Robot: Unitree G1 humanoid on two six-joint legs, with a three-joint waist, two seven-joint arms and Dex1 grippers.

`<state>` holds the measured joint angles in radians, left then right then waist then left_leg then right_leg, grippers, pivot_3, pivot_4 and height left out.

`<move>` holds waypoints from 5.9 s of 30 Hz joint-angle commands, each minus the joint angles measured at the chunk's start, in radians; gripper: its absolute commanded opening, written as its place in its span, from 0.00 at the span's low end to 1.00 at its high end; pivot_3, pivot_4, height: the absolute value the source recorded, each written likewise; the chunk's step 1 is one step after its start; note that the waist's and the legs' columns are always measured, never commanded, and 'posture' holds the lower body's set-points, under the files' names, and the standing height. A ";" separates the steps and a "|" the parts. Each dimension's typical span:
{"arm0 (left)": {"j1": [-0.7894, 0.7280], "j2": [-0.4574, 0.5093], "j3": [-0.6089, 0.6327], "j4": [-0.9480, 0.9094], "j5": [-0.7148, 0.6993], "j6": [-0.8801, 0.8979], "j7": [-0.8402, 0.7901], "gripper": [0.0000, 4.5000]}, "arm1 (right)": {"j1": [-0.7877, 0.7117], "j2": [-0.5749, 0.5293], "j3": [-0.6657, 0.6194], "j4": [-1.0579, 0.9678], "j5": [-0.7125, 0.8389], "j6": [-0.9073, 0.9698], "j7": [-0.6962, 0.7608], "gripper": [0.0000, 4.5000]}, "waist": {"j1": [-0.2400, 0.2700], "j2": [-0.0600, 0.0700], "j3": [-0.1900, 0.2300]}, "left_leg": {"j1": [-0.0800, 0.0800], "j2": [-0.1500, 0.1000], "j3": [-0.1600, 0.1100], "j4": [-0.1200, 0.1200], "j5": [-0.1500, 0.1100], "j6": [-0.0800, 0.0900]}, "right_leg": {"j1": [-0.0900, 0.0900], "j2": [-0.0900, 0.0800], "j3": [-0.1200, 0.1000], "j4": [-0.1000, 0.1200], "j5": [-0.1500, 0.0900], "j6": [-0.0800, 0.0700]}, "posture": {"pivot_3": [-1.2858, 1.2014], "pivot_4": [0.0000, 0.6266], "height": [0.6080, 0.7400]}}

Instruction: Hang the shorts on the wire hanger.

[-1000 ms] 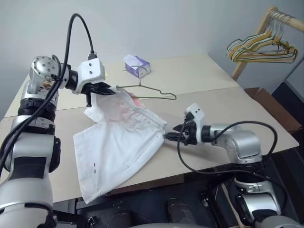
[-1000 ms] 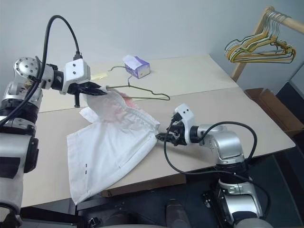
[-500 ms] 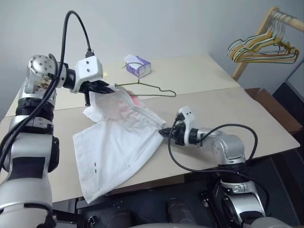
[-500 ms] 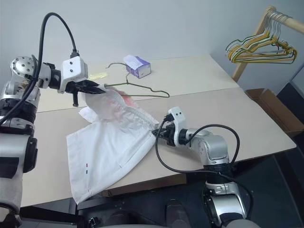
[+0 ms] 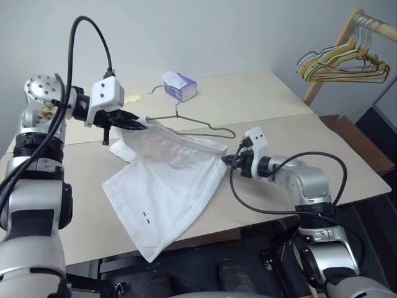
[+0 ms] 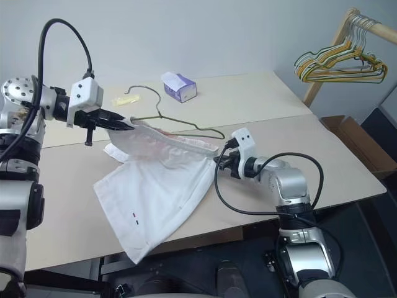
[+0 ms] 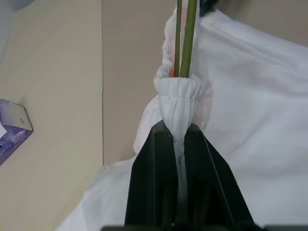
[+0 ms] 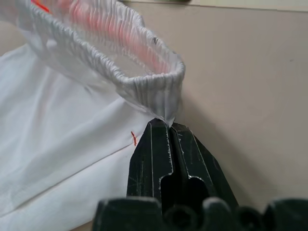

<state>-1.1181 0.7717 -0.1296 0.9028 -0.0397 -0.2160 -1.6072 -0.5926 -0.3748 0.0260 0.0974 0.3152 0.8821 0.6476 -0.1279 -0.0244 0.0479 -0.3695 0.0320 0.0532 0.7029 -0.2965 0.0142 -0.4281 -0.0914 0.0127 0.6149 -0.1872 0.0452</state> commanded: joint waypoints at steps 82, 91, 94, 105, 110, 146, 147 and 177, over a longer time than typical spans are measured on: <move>-0.090 -0.012 -0.064 0.044 0.216 -0.077 0.270 0.00 | -0.546 -0.186 0.380 0.085 -0.530 -0.626 0.310 0.01 | -0.030 0.000 0.000 | -0.009 -0.001 0.002 0.009 -0.001 0.001 | -0.011 -0.001 0.002 0.010 0.000 0.000 | 0.48 0.00 1.00; -0.067 -0.013 -0.034 0.012 0.163 -0.073 0.247 0.00 | -0.468 -0.177 0.402 0.113 -0.540 -0.720 0.341 0.01 | -0.031 0.000 0.000 | -0.009 0.000 0.002 0.009 -0.001 0.001 | -0.011 -0.001 0.001 0.011 0.000 0.000 | 0.48 0.00 1.00; -0.065 -0.009 -0.034 0.004 0.158 -0.077 0.240 0.00 | -0.463 -0.164 0.401 0.161 -0.559 -0.745 0.320 0.17 | -0.032 0.000 0.000 | -0.009 -0.001 0.002 0.009 -0.001 0.001 | -0.011 -0.001 0.002 0.011 0.000 0.000 | 0.48 0.00 1.00; -0.046 0.004 -0.040 -0.009 0.161 -0.072 0.233 0.00 | -0.458 -0.134 0.360 0.207 -0.561 -0.698 0.282 0.63 | -0.047 0.000 0.000 | -0.009 -0.001 0.001 0.009 -0.001 0.001 | -0.011 -0.001 0.002 0.011 0.000 0.000 | 0.48 0.00 1.00; -0.054 -0.009 -0.028 -0.002 0.141 -0.093 0.238 0.00 | -0.450 -0.141 0.310 0.180 -0.414 -0.609 0.453 0.63 | -0.048 0.000 0.000 | -0.009 -0.001 0.001 0.009 -0.001 0.001 | -0.011 -0.001 0.002 0.011 0.000 0.000 | 0.47 0.00 1.00; -0.075 -0.052 0.040 0.103 0.090 -0.110 0.394 0.62 | -0.436 -0.102 0.259 0.233 -0.342 -0.466 0.427 0.00 | -0.052 0.000 0.000 | -0.008 -0.001 0.000 0.009 -0.001 0.001 | -0.011 -0.001 0.002 0.012 0.000 0.000 | 0.47 0.00 1.00; -0.079 -0.050 0.041 0.116 0.095 -0.113 0.415 0.68 | -0.428 -0.107 0.252 0.221 -0.337 -0.445 0.423 0.00 | -0.052 0.000 0.000 | -0.008 -0.001 0.000 0.009 -0.001 0.001 | -0.011 -0.001 0.002 0.012 0.000 0.000 | 0.47 0.00 1.00; 0.285 -0.272 0.281 -0.489 -0.385 0.213 0.456 0.98 | -0.247 -0.125 -0.292 -0.316 -0.439 0.724 -0.421 0.00 | -0.168 0.004 -0.003 | -0.007 -0.003 -0.009 0.010 -0.001 0.002 | -0.009 -0.005 0.005 0.013 0.001 0.002 | 0.39 0.00 1.00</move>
<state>-0.8305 0.5017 0.1428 0.4839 -0.3935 -0.0388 -1.1726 -0.7980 -0.4995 -0.2294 -0.2285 -0.0834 1.6063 0.2949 -0.2961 -0.0201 0.0451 -0.3755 0.0286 0.0442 0.7129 -0.2975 0.0159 -0.4366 -0.0963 0.0185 0.6278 -0.1861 0.0470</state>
